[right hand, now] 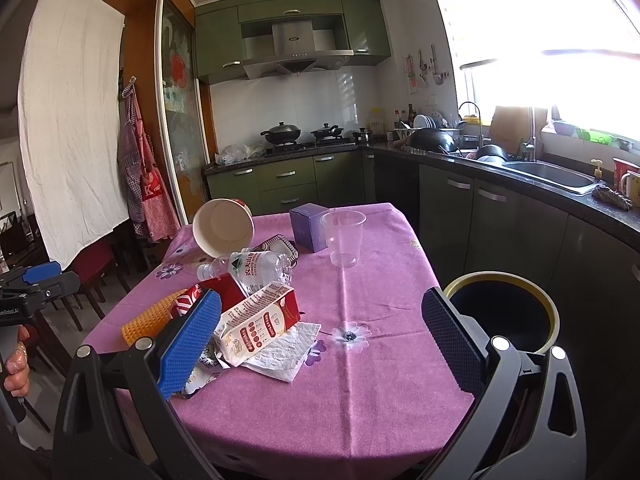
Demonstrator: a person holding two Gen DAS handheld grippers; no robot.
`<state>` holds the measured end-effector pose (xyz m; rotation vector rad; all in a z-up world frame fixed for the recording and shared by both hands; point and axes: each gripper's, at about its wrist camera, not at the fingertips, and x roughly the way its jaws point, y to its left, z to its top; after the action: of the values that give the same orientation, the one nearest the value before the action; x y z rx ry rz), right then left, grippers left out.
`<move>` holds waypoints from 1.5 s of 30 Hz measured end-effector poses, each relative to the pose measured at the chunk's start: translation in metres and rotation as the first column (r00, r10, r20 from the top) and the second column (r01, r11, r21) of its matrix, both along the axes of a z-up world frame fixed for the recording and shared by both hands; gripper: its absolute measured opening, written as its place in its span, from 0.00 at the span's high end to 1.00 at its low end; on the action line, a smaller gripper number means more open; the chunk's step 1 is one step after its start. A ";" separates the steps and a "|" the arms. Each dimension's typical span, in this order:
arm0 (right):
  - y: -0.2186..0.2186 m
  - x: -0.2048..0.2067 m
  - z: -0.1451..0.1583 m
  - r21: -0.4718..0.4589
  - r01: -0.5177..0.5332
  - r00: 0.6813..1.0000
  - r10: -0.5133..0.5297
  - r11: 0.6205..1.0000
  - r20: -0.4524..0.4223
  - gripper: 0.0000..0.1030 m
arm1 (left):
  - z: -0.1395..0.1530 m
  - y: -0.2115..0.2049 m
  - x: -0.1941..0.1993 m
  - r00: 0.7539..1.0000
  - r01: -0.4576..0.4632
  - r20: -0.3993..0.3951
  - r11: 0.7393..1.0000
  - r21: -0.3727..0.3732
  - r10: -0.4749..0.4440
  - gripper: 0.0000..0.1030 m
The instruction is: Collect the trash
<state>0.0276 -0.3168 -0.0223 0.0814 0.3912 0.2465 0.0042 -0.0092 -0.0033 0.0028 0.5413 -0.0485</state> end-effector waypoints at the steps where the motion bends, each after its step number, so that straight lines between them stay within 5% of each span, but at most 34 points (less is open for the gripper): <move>1: 0.000 0.000 0.000 -0.001 0.000 1.000 0.000 1.000 -0.001 0.04 | -0.001 0.000 0.000 1.000 0.000 -0.001 1.000 -0.001 0.000 0.06; 10: 0.005 0.009 -0.003 -0.024 -0.011 1.000 0.011 1.000 -0.012 0.04 | 0.001 0.017 0.020 1.000 0.001 -0.014 1.000 -0.017 -0.001 0.06; 16: 0.028 0.036 0.010 -0.088 -0.090 0.996 0.091 0.992 0.015 0.04 | 0.012 0.044 0.073 0.999 -0.054 0.001 0.999 0.009 0.054 0.06; 21: 0.062 0.082 0.028 -0.096 -0.241 0.968 0.246 0.966 0.040 0.04 | 0.006 0.077 0.135 0.994 -0.111 0.010 0.993 -0.030 0.111 0.06; 30: 0.143 0.204 0.033 -0.167 -0.399 0.917 0.394 0.902 -0.067 0.04 | -0.040 0.117 0.248 0.983 -0.183 -0.029 0.981 -0.065 0.181 0.06; 40: 0.228 0.338 0.009 -0.248 -0.470 0.875 0.408 0.847 -0.262 0.42 | -0.071 0.131 0.278 0.982 -0.178 -0.073 0.982 -0.057 0.173 0.06; 45: 0.271 0.375 -0.014 -0.336 -0.500 0.858 0.402 0.798 -0.320 0.51 | -0.074 0.128 0.281 0.983 -0.166 -0.084 0.985 -0.054 0.161 0.06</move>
<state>0.4023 -0.0457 -0.0363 -0.4116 0.6925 0.6332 0.2855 0.1189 -0.0774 -0.1032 0.6180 0.0961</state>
